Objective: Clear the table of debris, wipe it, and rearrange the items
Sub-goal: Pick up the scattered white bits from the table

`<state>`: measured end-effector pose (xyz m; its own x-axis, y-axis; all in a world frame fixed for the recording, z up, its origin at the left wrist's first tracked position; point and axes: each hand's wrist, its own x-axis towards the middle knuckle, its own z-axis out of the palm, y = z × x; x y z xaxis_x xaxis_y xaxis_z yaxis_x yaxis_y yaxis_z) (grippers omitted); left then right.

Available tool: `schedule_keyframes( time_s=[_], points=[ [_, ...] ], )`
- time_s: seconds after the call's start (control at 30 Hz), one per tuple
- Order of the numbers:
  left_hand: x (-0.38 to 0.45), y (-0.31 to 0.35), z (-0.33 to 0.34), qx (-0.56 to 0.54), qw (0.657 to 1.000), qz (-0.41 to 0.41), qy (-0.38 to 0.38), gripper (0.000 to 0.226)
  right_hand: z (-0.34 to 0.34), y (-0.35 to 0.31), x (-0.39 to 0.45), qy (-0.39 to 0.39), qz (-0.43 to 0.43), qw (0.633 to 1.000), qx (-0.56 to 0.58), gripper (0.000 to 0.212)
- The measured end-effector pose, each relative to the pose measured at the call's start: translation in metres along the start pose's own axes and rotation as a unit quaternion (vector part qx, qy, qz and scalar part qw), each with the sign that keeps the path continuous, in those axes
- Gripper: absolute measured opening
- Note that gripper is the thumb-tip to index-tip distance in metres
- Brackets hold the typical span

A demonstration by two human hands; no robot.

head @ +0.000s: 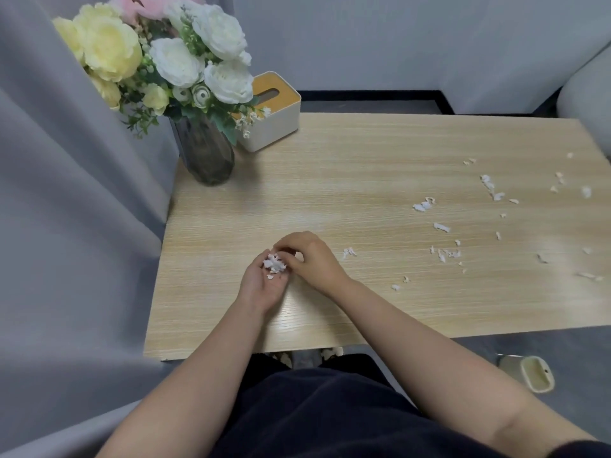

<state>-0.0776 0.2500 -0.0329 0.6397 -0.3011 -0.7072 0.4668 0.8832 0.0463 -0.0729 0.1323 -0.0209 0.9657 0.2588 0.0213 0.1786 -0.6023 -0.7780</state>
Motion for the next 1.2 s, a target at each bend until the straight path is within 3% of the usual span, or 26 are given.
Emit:
schedule_keyframes(
  time_s=[0.1, 0.2, 0.3, 0.43, 0.67, 0.97, 1.2],
  points=[
    [0.007, -0.007, 0.003, 0.049, 0.999, -0.002, -0.002, 0.036, -0.015, 0.012, -0.006, 0.097, 0.044, 0.994, 0.014, 0.016],
    [0.014, -0.013, 0.005, 0.079, 0.997, -0.003, -0.004, 0.032, -0.033, 0.039, -0.013, 0.174, 0.144, 0.974, 0.0, 0.016],
    [0.015, -0.02, 0.008, 0.087, 0.996, -0.003, -0.008, 0.033, -0.046, 0.068, -0.024, 0.153, 0.244, 0.957, -0.035, 0.022],
    [0.014, -0.028, 0.011, 0.089, 0.996, 0.009, -0.012, 0.033, -0.049, 0.089, -0.031, 0.094, 0.294, 0.948, -0.075, 0.032],
    [0.009, -0.037, 0.013, 0.085, 0.996, 0.018, -0.008, 0.033, -0.041, 0.094, -0.032, 0.047, 0.282, 0.948, -0.142, 0.036],
    [0.005, -0.036, 0.007, 0.111, 0.994, -0.001, 0.001, 0.034, -0.04, 0.103, -0.037, 0.014, 0.212, 0.96, -0.181, 0.016],
    [0.009, -0.028, 0.007, 0.119, 0.993, -0.006, 0.0, 0.034, -0.055, 0.069, -0.018, 0.069, 0.15, 0.983, -0.082, 0.015]
  ],
)
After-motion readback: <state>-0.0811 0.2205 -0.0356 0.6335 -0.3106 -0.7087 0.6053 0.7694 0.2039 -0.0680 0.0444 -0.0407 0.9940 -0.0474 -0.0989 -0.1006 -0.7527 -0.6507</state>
